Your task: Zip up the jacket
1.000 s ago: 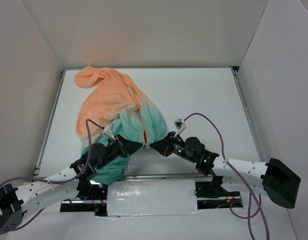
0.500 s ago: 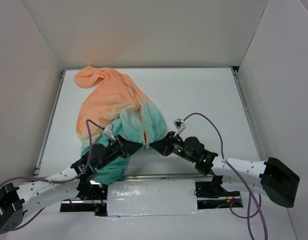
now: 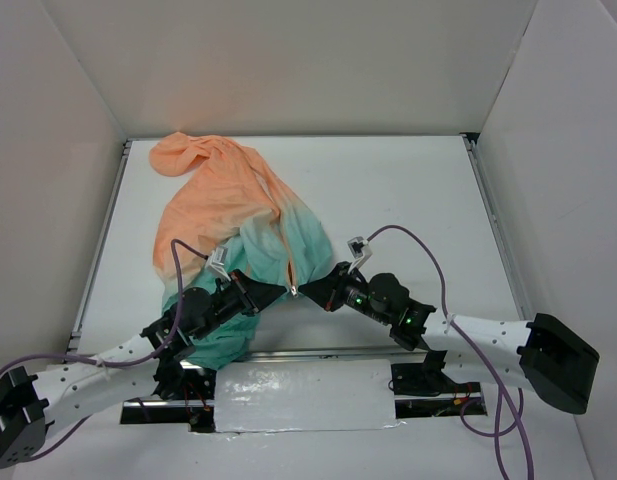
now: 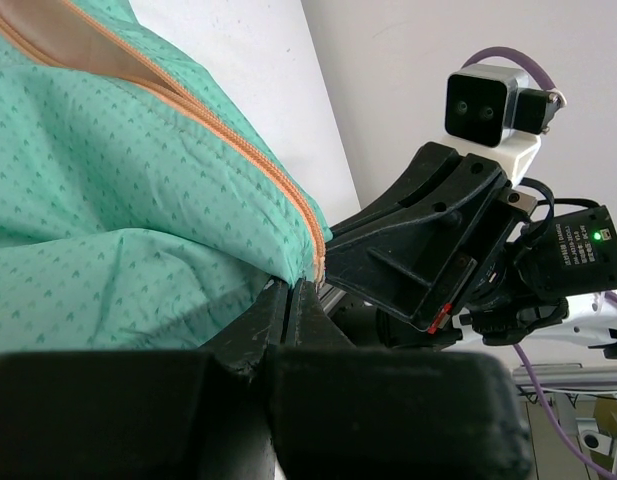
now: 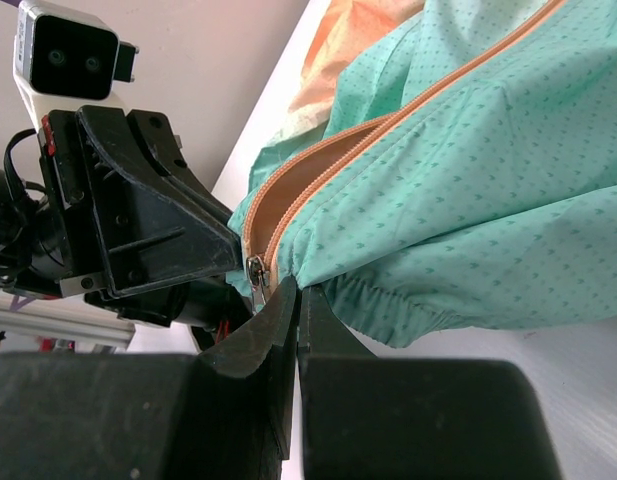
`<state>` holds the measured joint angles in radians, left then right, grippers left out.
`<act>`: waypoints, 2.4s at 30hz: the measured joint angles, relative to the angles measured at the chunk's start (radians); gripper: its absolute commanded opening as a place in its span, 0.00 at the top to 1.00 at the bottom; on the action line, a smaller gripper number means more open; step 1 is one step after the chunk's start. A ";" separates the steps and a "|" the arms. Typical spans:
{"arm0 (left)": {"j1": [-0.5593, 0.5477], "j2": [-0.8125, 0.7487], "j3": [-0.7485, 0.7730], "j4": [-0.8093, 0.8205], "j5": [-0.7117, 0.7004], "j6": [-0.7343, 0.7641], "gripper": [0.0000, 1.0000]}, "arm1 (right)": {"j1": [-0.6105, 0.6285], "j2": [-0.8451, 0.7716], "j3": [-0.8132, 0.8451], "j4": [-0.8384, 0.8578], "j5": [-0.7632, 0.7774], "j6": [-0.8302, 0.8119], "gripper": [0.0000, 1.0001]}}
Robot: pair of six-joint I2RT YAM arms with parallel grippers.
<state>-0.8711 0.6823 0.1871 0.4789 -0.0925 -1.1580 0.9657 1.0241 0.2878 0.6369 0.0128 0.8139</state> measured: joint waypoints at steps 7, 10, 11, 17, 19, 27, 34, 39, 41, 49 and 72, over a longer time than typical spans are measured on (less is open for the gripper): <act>0.000 -0.022 0.000 -0.018 -0.009 0.003 1.00 | 0.000 0.009 -0.001 0.008 -0.003 0.000 1.00; 0.000 -0.038 0.000 -0.031 -0.015 0.004 1.00 | -0.002 0.010 -0.002 0.016 -0.006 0.000 1.00; 0.000 -0.042 0.000 -0.031 -0.018 0.004 1.00 | -0.002 0.010 -0.003 0.019 -0.006 0.000 1.00; 0.000 -0.044 0.000 -0.032 -0.027 0.004 1.00 | -0.002 0.005 -0.006 0.030 -0.008 0.000 1.00; 0.000 -0.044 0.000 -0.032 -0.030 0.004 1.00 | -0.002 0.004 -0.008 0.031 -0.009 0.000 1.00; 0.000 -0.035 0.000 -0.035 -0.033 0.004 1.00 | -0.002 0.004 -0.015 0.035 -0.010 0.000 1.00; 0.000 -0.018 0.000 -0.032 -0.031 0.003 1.00 | -0.002 0.004 -0.015 0.035 -0.010 0.000 1.00; 0.000 -0.005 0.000 -0.028 -0.021 0.003 1.00 | -0.002 0.005 -0.015 0.035 -0.009 0.000 1.00; 0.000 -0.003 0.000 -0.028 -0.016 0.003 1.00 | -0.002 0.005 -0.014 0.034 -0.009 0.000 1.00; 0.000 -0.005 0.000 -0.021 -0.014 0.003 1.00 | -0.002 0.011 -0.013 0.033 -0.010 -0.001 1.00; 0.000 0.018 0.000 0.003 -0.007 0.002 1.00 | -0.002 0.024 -0.003 0.028 0.003 0.002 1.00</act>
<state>-0.8711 0.7006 0.1871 0.4820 -0.0998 -1.1557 0.9634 1.0485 0.2848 0.6647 0.0158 0.8162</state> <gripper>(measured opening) 0.053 0.023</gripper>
